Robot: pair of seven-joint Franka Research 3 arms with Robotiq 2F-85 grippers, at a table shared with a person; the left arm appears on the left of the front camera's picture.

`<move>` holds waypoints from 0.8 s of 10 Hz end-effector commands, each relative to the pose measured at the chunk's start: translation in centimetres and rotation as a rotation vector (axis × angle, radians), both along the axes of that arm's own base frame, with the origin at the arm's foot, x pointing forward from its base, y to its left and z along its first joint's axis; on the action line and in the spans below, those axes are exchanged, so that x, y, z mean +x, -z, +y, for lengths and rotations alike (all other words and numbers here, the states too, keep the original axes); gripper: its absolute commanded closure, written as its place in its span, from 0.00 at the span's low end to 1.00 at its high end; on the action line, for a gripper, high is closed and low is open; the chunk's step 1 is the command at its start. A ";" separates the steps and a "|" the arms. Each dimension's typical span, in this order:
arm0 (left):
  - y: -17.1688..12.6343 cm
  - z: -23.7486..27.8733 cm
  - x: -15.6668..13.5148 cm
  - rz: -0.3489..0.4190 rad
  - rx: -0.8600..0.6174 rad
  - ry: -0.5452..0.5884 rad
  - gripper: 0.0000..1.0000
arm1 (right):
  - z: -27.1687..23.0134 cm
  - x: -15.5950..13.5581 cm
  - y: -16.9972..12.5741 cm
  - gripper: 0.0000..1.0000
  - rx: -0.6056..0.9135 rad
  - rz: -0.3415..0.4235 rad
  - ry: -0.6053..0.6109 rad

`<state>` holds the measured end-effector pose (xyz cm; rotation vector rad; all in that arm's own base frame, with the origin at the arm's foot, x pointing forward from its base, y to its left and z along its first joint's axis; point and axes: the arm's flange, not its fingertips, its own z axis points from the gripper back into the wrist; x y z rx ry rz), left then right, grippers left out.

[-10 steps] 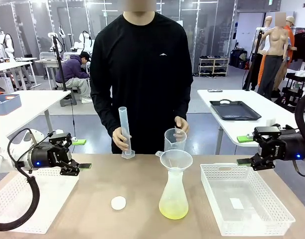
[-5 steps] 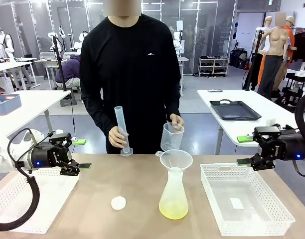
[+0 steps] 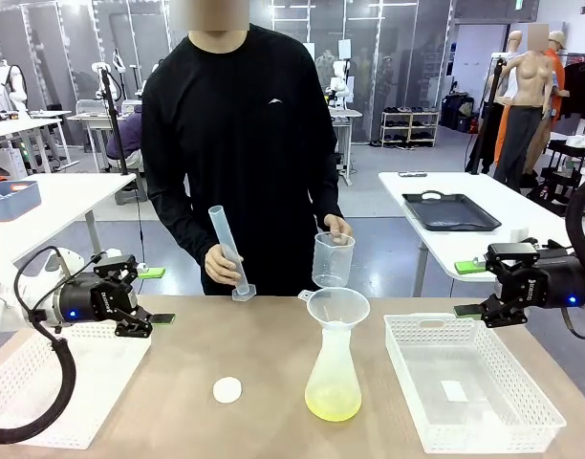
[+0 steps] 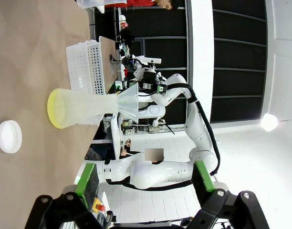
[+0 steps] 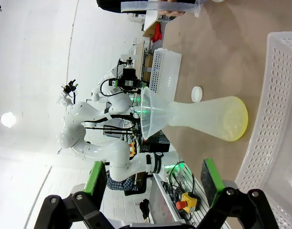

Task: Prepare the solutions needed for the experiment.
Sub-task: Once the solution is in the Big flask , pick up the Plastic Funnel and place it back into the right Organizing basket.

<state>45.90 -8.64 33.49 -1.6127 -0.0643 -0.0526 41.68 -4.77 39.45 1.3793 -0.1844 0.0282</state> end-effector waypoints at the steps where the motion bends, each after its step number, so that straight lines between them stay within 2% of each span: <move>1: -0.2 -0.1 -0.2 -0.011 -0.003 0.018 0.00 | 0.1 0.0 -0.1 0.00 0.008 -0.004 0.014; 2: -0.6 -0.4 -0.5 -0.035 0.036 0.008 0.00 | 0.1 0.0 -0.1 0.00 0.008 -0.004 0.014; 4: -3.4 -1.4 -1.2 -0.223 0.098 0.029 0.00 | 0.1 0.0 -0.1 0.00 0.008 -0.004 0.014; 6: -5.4 -1.5 -1.5 -0.240 0.124 0.003 0.00 | 0.1 0.0 -0.1 0.00 0.008 -0.004 0.014; 8: -4.5 -0.9 -1.5 -0.190 0.122 -0.026 0.00 | 0.1 0.0 -0.1 0.00 0.008 -0.004 0.014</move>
